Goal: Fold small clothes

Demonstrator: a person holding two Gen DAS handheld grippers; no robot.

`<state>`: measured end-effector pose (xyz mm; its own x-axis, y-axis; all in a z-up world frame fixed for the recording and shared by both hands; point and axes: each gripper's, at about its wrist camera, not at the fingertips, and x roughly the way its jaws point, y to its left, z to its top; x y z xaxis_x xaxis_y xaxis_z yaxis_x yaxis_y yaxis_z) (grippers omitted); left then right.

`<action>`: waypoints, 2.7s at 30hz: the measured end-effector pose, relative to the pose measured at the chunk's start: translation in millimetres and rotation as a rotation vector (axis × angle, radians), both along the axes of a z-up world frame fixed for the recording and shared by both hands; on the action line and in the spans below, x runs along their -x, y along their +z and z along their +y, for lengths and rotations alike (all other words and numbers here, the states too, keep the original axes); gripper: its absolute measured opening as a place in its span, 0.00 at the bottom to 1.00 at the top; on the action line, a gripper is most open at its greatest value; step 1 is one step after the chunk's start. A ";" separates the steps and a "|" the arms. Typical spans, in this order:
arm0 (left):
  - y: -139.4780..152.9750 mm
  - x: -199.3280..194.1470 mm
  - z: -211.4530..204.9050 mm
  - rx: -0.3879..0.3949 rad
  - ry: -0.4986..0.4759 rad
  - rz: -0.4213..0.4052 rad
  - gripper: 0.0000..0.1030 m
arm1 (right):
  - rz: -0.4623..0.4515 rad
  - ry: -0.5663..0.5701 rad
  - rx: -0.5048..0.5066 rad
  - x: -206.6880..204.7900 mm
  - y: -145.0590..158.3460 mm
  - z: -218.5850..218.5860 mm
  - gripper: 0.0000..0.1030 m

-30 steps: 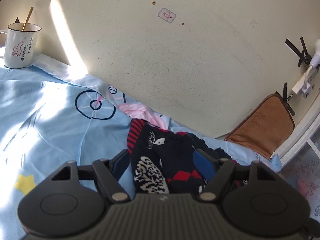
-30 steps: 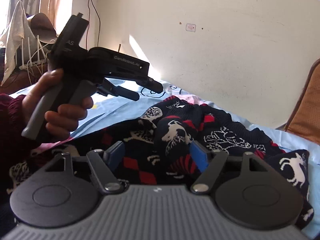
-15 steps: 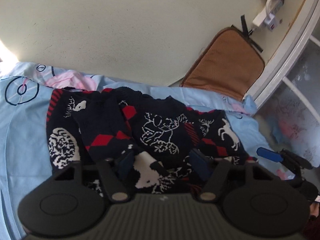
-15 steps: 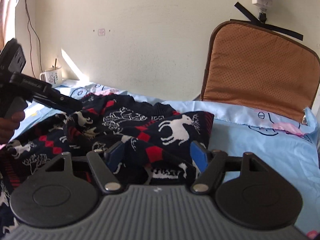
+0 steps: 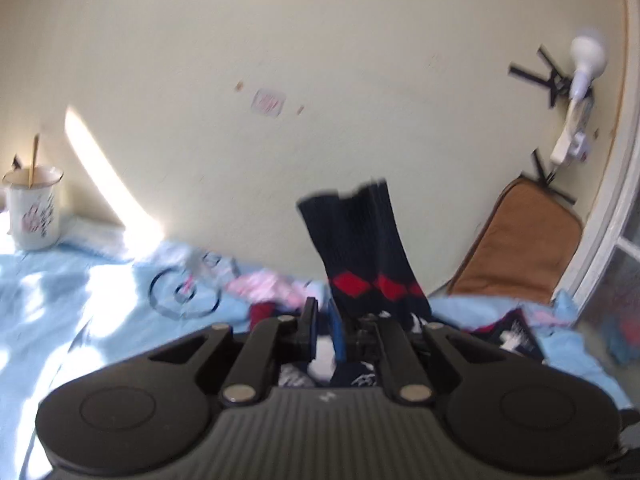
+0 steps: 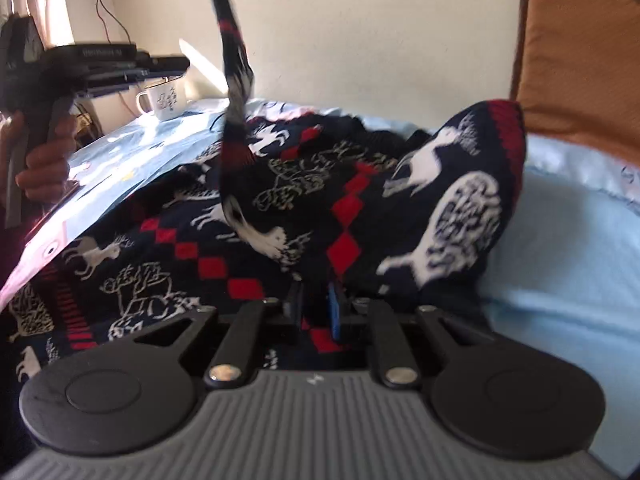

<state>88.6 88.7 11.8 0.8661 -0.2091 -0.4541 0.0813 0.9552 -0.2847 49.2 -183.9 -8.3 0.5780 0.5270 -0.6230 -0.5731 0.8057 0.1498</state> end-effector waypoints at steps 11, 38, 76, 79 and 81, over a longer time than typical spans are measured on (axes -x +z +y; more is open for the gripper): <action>-18.8 -3.6 38.7 0.209 0.008 0.138 0.46 | 0.066 -0.066 -0.343 -49.8 53.2 -5.4 0.29; -56.1 -25.9 55.7 0.399 -0.009 0.259 0.11 | 0.041 -0.392 -0.135 -111.2 46.5 -78.2 0.55; -51.9 -12.4 59.6 0.026 0.157 0.160 0.11 | -0.144 -0.582 -0.183 -60.6 21.3 -81.4 0.50; -48.5 -9.4 57.9 0.022 0.157 0.133 0.11 | -0.197 -0.478 -0.216 -34.2 33.9 -73.9 0.49; -48.4 -7.4 57.9 0.012 0.156 0.130 0.11 | -0.167 -0.396 -0.188 -21.6 25.8 -66.9 0.47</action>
<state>96.0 146.7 -36.6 0.8229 -0.0830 -0.5621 -0.1056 0.9497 -0.2948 70.8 -250.8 17.6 0.8417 0.3407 -0.4189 -0.2562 0.9349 0.2456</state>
